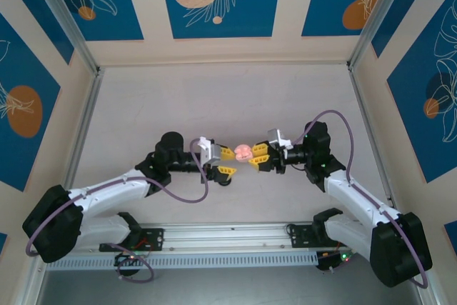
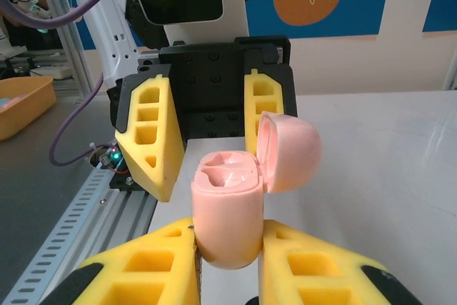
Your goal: Insert wireless bluetooth earbuds into charging case
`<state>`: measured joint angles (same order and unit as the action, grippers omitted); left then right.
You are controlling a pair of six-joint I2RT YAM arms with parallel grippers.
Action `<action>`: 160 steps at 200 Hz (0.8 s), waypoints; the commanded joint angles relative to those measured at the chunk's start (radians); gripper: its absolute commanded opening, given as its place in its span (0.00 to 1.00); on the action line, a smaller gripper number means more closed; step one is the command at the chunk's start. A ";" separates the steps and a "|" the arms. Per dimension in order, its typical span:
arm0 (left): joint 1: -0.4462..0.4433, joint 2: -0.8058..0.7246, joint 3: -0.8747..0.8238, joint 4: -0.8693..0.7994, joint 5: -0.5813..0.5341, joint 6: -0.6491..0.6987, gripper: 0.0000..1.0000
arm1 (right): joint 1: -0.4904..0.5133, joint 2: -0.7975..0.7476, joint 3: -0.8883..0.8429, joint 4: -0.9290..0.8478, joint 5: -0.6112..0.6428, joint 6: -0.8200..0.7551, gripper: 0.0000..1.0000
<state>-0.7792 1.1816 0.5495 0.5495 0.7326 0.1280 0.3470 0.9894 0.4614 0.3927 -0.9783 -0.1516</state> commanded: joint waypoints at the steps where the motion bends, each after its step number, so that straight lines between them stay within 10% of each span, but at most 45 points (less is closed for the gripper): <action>1: 0.000 0.010 -0.009 0.080 0.045 -0.033 0.44 | 0.018 -0.012 -0.013 0.043 -0.033 0.021 0.23; 160: 0.000 0.072 -0.028 0.298 0.067 -0.143 0.38 | 0.066 0.008 -0.022 0.103 -0.006 0.055 0.23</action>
<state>-0.7792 1.2469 0.5308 0.7822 0.7624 0.0059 0.4023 0.9924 0.4614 0.4633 -0.9863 -0.1165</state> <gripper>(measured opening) 0.376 0.232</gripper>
